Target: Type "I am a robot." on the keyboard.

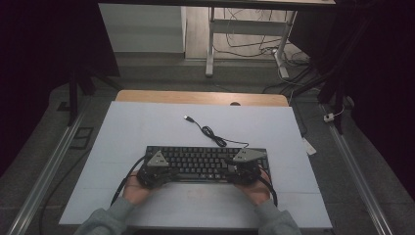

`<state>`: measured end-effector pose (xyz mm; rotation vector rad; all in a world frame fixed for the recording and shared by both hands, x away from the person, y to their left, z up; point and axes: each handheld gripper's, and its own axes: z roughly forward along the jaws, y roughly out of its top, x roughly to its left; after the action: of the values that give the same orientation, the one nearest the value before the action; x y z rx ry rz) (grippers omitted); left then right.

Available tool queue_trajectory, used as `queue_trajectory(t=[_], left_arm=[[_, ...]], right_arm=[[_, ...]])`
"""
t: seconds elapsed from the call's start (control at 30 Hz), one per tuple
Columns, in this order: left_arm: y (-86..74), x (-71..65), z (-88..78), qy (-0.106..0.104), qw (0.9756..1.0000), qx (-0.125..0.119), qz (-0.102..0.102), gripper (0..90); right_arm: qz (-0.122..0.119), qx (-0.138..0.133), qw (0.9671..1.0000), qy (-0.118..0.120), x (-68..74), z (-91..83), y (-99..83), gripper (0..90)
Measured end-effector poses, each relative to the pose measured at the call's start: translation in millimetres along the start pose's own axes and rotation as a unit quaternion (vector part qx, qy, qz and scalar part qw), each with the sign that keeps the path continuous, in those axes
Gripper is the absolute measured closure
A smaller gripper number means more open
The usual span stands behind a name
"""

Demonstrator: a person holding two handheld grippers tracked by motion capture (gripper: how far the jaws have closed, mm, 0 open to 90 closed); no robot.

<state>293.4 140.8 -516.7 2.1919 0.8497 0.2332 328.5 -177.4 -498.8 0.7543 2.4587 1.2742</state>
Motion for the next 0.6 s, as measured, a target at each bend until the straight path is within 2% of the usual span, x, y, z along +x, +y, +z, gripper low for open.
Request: queue_trajectory(t=[0.37,0.6], left_arm=[[-1.8,-0.1,6.6,0.007,0.9999,0.014,0.006,88.9],[-1.8,0.4,8.3,0.008,0.9999,0.012,0.007,88.9]], right_arm=[[0.001,-0.001,1.0000,0.002,0.5,0.1,0.3,50.9],[0.003,0.000,1.0000,0.002,0.2,0.6,-0.1,50.9]])
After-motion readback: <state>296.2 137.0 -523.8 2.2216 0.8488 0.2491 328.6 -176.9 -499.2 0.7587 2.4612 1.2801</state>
